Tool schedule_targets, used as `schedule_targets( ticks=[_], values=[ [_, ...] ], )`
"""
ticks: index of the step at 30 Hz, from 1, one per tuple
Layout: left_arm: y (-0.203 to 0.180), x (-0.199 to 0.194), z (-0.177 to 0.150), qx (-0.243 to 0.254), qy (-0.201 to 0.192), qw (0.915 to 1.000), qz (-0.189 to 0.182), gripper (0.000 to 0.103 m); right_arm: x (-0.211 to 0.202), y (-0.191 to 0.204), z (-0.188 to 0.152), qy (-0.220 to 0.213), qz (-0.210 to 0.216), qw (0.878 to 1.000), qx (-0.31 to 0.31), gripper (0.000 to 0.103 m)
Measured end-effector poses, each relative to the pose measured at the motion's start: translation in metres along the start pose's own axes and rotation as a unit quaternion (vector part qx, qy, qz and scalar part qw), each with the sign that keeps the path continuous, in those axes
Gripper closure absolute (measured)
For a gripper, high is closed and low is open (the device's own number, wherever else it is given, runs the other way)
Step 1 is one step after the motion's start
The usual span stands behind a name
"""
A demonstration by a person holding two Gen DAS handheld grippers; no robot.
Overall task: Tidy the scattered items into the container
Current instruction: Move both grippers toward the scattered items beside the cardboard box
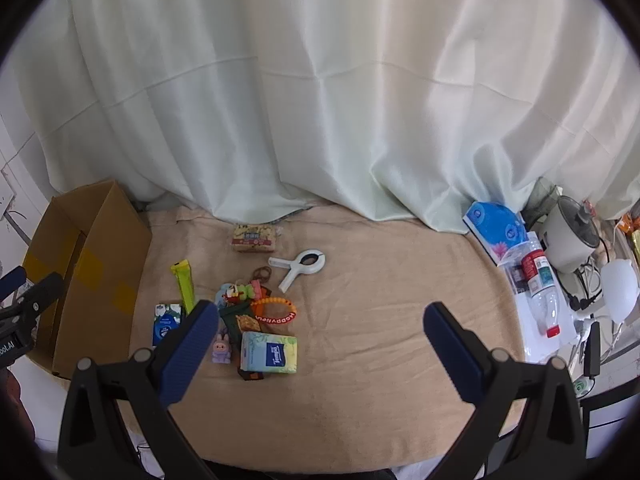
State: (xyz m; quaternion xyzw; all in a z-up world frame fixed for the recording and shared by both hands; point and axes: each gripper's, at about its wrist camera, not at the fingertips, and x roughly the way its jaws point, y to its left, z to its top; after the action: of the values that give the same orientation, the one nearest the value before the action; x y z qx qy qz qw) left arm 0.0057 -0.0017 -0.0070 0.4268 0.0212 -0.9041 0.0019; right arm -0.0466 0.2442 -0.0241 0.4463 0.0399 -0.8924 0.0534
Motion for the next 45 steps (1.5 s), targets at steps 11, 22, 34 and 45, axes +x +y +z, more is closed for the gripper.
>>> schedule_targets(
  ticks=[11, 22, 34, 45],
  values=[
    [-0.005, 0.002, 0.001, 0.002, 0.006, 1.0, -0.006, 0.0, 0.001, -0.001, 0.0, 0.001, 0.006, 1.0, 0.0, 0.0],
    [-0.01, 0.004, -0.002, 0.012, 0.008, 0.9997, -0.019, 0.0, 0.006, 0.002, -0.003, 0.008, 0.018, 1.0, -0.008, 0.0],
    [-0.034, 0.045, -0.034, 0.006, 0.052, 0.9978, -0.04, 0.0, 0.033, -0.012, -0.023, 0.048, 0.04, 0.998, -0.005, 0.0],
    [-0.043, 0.121, -0.084, -0.023, 0.087, 0.9956, -0.026, 0.0, 0.091, -0.021, -0.058, 0.1, 0.079, 0.992, -0.002, 0.0]
  ],
)
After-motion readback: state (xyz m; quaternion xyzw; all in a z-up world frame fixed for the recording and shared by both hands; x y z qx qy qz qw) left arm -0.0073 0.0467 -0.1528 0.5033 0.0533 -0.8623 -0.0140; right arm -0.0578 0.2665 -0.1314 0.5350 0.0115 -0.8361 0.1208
